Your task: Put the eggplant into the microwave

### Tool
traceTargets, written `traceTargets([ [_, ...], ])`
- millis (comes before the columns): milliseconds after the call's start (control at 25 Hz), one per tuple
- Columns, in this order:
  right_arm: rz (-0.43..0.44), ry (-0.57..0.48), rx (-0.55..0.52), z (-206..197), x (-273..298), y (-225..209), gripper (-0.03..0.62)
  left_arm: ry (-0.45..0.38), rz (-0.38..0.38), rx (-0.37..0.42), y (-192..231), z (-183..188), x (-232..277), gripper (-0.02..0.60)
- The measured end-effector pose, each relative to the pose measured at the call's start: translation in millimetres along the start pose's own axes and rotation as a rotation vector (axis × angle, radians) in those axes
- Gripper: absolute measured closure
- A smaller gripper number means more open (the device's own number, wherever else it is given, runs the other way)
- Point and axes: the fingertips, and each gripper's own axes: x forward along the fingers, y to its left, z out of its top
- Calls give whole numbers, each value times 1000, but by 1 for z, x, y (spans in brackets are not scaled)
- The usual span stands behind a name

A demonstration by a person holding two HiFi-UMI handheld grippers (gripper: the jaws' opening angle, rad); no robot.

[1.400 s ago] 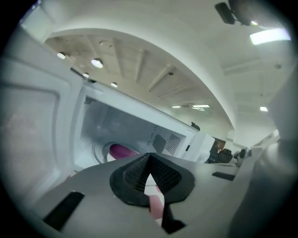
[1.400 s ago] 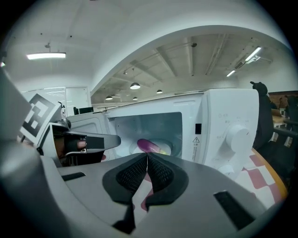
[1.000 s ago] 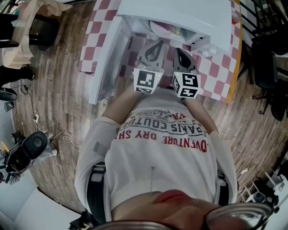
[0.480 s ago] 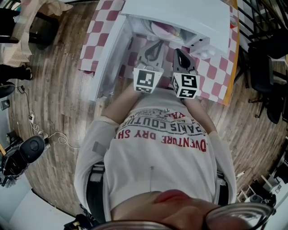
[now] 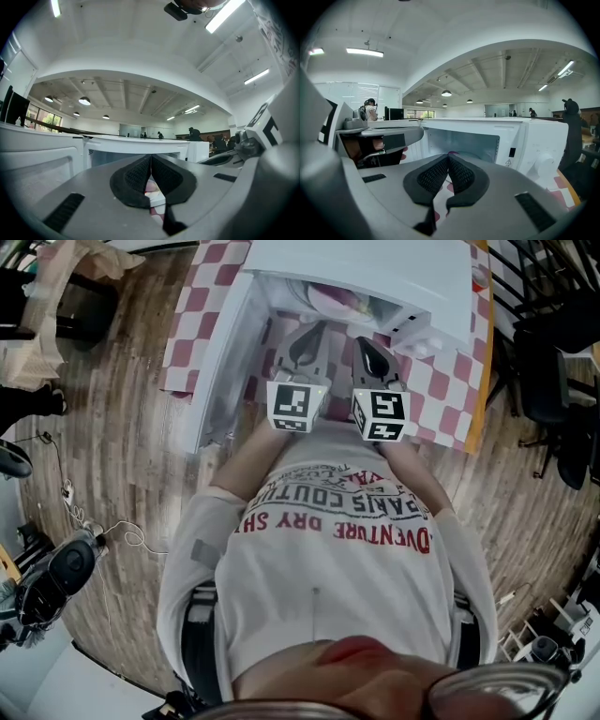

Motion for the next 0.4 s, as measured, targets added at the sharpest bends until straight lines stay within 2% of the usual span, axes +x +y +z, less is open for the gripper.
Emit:
traceTargets([
  [400,5,12,4,-6,1,1,568,26,-30,-2,-5,-6,3,557],
])
